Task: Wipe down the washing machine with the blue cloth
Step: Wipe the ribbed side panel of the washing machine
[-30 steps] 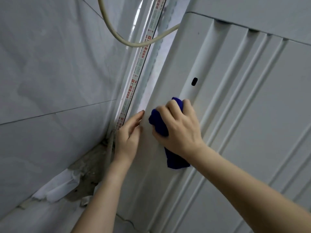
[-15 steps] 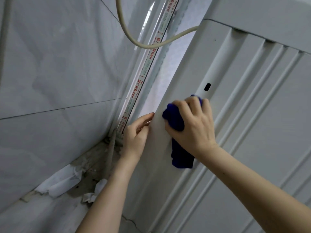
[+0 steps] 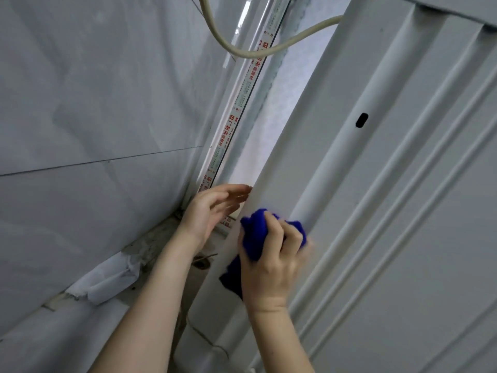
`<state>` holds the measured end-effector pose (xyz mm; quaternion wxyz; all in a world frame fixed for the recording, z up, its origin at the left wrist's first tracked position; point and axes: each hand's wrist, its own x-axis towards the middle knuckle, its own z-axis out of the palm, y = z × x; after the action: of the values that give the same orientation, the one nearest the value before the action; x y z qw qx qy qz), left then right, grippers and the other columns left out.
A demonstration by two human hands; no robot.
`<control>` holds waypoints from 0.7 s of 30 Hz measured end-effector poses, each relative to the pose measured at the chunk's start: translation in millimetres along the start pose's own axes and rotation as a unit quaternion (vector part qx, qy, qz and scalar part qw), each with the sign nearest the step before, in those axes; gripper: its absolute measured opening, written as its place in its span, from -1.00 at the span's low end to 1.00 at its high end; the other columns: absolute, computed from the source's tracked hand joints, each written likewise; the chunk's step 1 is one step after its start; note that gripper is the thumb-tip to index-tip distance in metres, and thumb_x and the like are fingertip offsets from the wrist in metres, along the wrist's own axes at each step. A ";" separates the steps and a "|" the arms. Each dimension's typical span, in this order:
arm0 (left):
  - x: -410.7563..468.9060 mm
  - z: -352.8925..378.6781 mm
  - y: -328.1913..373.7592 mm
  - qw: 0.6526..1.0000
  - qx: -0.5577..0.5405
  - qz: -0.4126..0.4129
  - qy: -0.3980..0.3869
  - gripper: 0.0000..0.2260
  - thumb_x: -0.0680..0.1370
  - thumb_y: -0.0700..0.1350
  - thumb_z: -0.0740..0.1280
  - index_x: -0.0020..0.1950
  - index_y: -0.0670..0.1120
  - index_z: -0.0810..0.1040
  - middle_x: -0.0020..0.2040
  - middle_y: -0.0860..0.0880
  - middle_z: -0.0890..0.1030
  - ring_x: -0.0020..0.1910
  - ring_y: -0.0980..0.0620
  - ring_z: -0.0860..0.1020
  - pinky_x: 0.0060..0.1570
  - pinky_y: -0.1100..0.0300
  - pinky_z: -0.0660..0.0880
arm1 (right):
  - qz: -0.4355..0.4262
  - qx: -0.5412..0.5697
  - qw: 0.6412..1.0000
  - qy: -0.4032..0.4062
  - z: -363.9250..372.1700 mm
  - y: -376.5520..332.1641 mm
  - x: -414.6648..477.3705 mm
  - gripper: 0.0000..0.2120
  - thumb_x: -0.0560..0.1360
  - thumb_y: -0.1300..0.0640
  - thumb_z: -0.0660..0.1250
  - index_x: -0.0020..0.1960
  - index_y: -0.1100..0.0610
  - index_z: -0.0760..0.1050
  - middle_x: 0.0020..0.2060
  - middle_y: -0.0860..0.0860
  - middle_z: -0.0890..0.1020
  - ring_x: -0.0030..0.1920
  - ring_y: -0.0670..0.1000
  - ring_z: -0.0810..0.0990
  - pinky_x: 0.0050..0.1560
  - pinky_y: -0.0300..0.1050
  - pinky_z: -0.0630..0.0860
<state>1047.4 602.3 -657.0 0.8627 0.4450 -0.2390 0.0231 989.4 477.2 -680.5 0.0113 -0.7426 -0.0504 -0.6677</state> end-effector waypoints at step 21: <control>-24.8 -48.8 -32.2 0.988 0.033 -0.140 -0.050 -0.61 0.68 -0.02 0.07 0.06 0.03 0.72 0.13 0.02 0.70 0.15 0.06 0.62 0.24 0.09 0.45 | 0.020 0.036 0.997 0.071 12.7 -15.8 -38.7 -0.55 0.43 0.06 0.56 0.18 0.16 0.42 0.06 0.04 0.41 0.01 0.07 0.43 0.06 0.00 0.38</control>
<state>1052.7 625.2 -716.0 0.8293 0.5029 -0.2162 -0.1119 996.6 491.7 -721.1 0.0549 -0.6930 -0.0582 -0.7165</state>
